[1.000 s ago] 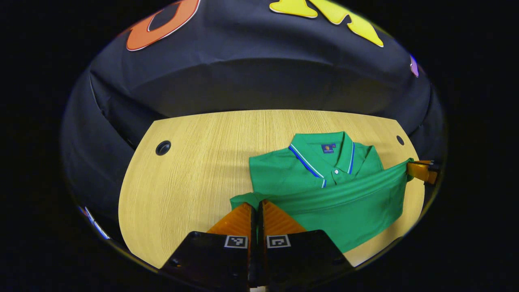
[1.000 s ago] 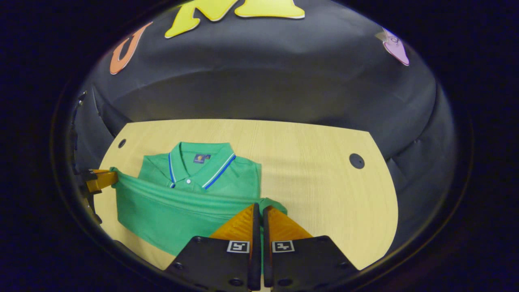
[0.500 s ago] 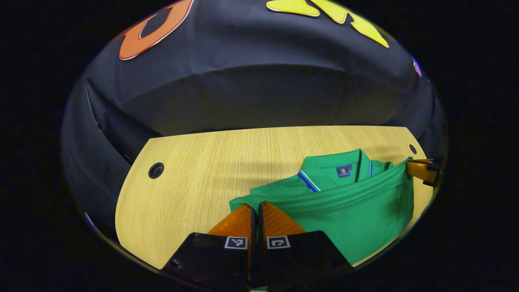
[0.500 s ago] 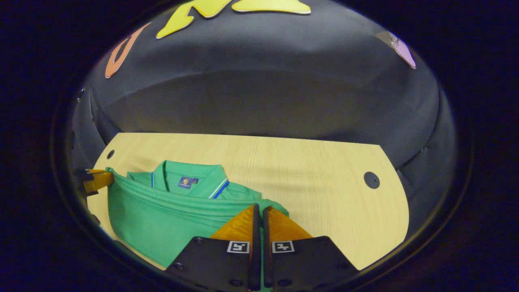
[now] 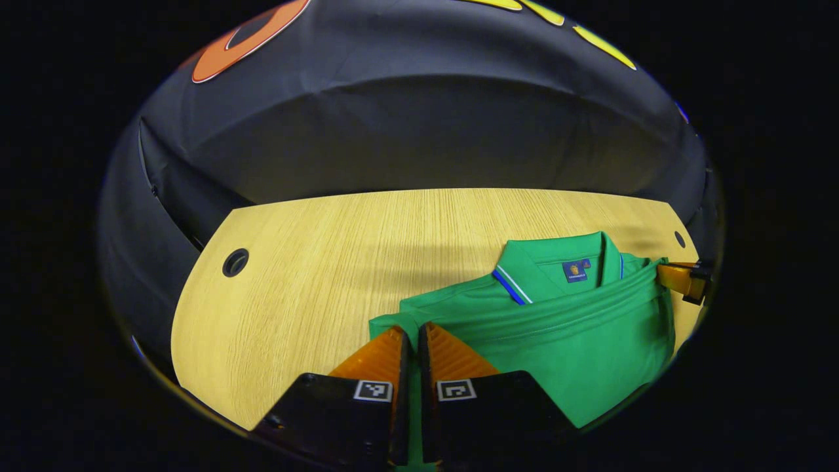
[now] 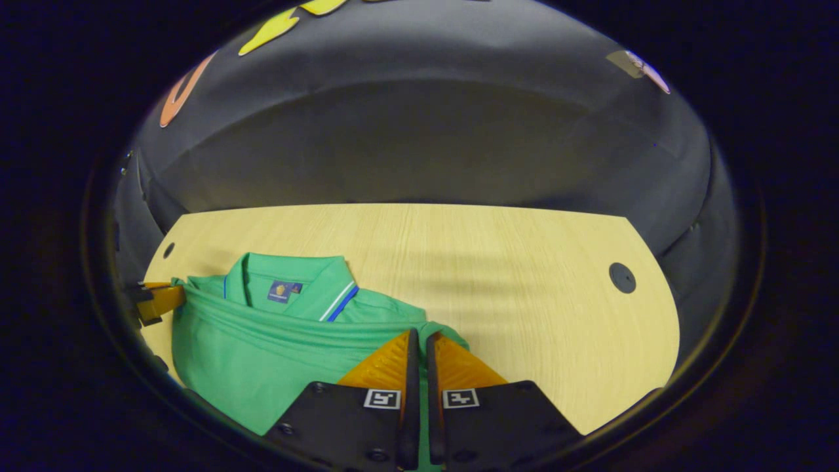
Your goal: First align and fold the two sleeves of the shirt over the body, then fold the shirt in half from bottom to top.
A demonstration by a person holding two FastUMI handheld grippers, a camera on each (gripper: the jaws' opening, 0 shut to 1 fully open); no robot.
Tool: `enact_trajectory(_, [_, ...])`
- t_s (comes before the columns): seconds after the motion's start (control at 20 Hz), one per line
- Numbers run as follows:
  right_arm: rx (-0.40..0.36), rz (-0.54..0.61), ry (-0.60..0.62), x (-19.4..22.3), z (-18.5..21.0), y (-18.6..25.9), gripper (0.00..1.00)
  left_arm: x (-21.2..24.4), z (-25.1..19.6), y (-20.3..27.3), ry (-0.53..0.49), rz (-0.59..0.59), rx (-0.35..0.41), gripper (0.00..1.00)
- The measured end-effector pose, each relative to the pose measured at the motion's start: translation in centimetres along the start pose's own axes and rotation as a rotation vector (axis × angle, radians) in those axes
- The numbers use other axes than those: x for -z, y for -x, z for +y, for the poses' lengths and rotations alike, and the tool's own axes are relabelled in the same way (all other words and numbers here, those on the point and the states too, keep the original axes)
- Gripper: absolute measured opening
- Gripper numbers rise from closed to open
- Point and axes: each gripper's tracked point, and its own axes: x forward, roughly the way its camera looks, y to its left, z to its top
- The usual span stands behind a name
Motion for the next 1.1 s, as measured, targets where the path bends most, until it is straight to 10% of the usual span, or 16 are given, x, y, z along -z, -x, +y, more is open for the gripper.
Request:
enact_trajectory(0.25, [-0.041, -0.013, -0.015, -0.6, 0.6, 1.9, 0.28, -0.5, 0.7, 1.2, 0.022, -0.023, -0.038, 0.95])
enact_trajectory(0.35, [-0.041, -0.019, -0.029, -1.0, 0.3, 3.3, 0.43, -0.7, 0.3, 2.5, 0.048, -0.027, -0.020, 0.96])
enact_trajectory(0.5, [-0.027, -0.065, -0.049, -2.5, -0.1, 6.8, 0.96, -1.8, 0.3, 5.6, 0.073, -0.050, -0.008, 0.96])
enact_trajectory(1.1, [-0.006, -0.342, 0.040, -6.6, 2.5, 30.1, 0.98, -6.7, 0.8, 27.6, 0.071, -0.311, -0.018, 0.97])
